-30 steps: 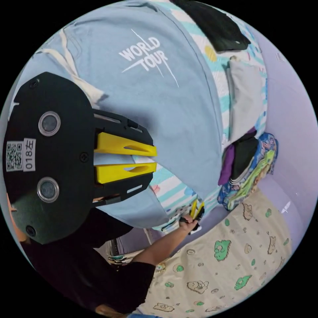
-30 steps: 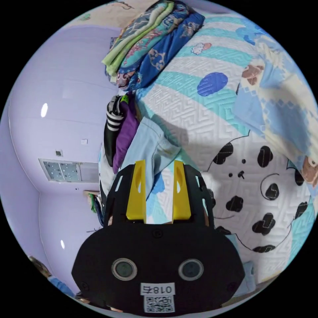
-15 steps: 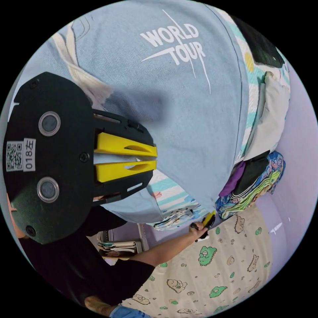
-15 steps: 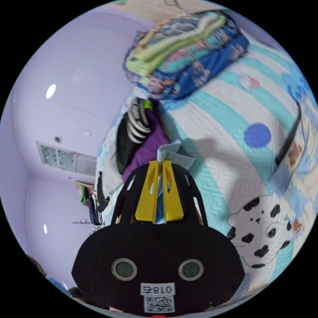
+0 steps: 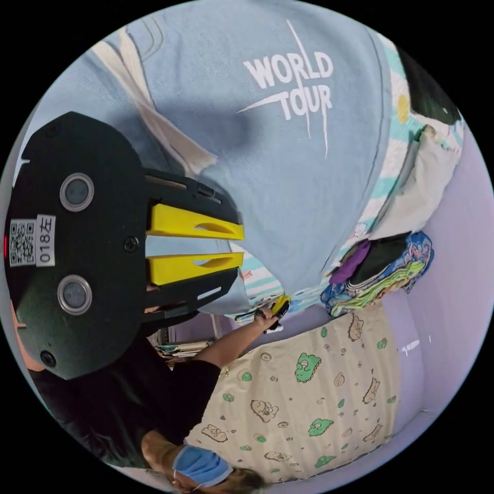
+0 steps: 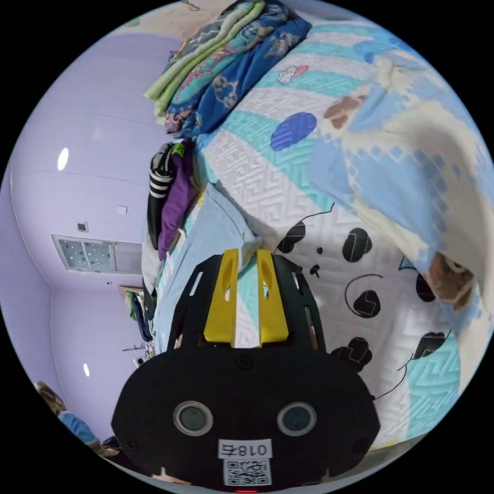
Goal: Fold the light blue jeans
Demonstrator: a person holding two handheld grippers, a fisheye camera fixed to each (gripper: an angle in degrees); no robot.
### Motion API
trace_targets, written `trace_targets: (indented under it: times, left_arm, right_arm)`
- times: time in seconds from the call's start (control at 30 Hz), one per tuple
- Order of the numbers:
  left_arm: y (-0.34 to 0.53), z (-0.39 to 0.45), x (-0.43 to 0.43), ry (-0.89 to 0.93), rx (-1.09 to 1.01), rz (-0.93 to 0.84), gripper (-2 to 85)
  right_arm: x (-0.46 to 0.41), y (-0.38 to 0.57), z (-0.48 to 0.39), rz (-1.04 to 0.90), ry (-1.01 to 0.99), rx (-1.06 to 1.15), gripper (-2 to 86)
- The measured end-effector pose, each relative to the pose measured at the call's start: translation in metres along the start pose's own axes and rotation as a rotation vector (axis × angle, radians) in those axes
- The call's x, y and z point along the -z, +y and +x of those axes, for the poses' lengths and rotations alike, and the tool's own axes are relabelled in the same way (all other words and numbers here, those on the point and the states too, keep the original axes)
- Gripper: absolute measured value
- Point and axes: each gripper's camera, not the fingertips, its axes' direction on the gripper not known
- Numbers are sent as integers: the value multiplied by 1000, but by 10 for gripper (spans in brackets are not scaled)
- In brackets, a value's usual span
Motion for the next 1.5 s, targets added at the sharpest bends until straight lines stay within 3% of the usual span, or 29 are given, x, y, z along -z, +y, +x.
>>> trace_targets:
  times: [0.17, 0.37, 0.6, 0.77, 1.0, 1.23, 1.4, 1.5]
  left_arm:
    - [40, 15, 65, -32, -70, 100, 63]
    - [144, 15, 163, -215, 51, 349, 63]
    - [325, 7, 233, -538, 400, 611, 72]
    - [402, -18, 236, -451, 556, 726, 99]
    - [403, -60, 212, -292, 582, 661, 116]
    - [382, -69, 219, -301, 571, 525, 112]
    - [379, -75, 223, -301, 605, 516, 4]
    - [379, -66, 229, -319, 559, 525, -6]
  right_arm:
    - [32, 36, -9, 12, 14, 156, 106]
    - [73, 125, -17, 52, -62, 278, 103]
    - [122, 265, 37, 130, 70, 194, 97]
    - [132, 325, 81, 137, 162, 68, 99]
    - [115, 342, 126, 168, -59, -87, 104]
    - [105, 339, 130, 153, -83, -89, 103]
    - [94, 334, 125, 107, -101, -62, 104]
    - [99, 332, 122, 129, -123, -55, 101]
